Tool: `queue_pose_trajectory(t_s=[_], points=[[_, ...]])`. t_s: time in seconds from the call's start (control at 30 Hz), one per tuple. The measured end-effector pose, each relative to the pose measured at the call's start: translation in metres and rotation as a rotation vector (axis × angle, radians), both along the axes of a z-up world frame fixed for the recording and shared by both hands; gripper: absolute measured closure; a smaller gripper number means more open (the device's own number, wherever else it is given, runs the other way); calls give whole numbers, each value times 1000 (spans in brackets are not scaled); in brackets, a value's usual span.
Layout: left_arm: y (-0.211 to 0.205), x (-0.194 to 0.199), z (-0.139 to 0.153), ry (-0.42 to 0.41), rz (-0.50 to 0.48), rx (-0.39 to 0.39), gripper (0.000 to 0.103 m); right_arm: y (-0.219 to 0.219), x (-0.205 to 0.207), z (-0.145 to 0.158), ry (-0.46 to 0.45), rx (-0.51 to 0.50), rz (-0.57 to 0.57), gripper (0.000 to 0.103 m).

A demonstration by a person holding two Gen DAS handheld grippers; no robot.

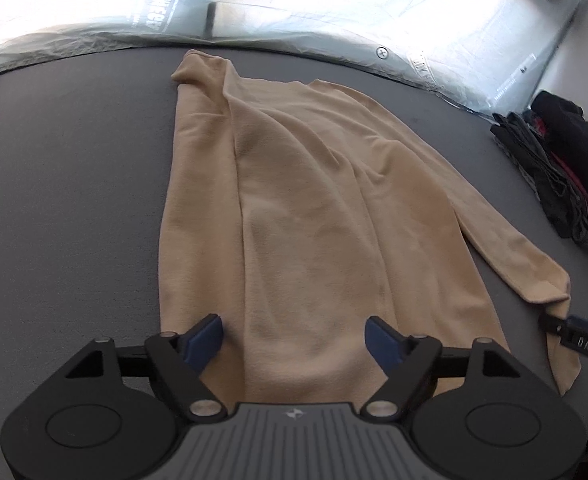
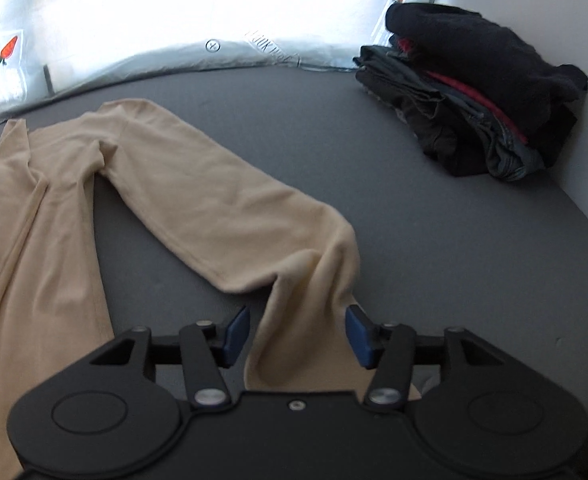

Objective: Fold clothes

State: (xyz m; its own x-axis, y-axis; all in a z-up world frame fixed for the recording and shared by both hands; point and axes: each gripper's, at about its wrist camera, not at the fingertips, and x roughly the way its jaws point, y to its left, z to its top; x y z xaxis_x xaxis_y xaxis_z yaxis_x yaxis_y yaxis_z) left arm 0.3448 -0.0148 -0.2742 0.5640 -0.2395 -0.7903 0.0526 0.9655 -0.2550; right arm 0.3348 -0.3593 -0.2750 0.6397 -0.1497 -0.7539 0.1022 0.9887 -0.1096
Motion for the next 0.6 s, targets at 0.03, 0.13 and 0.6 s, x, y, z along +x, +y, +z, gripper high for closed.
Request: queue_pose_trajectory(t_s=[0.03,0.13,0.6], points=[[1,1,0,2,8,-12,21,-2,1,-2,6,7,2,42],[4,2,0,6,23,-45,19,-8,3,-5,14,29,-12,42],[0,9,-3,21,37,-96,1,-34,23,6,-81,323,-39,92]])
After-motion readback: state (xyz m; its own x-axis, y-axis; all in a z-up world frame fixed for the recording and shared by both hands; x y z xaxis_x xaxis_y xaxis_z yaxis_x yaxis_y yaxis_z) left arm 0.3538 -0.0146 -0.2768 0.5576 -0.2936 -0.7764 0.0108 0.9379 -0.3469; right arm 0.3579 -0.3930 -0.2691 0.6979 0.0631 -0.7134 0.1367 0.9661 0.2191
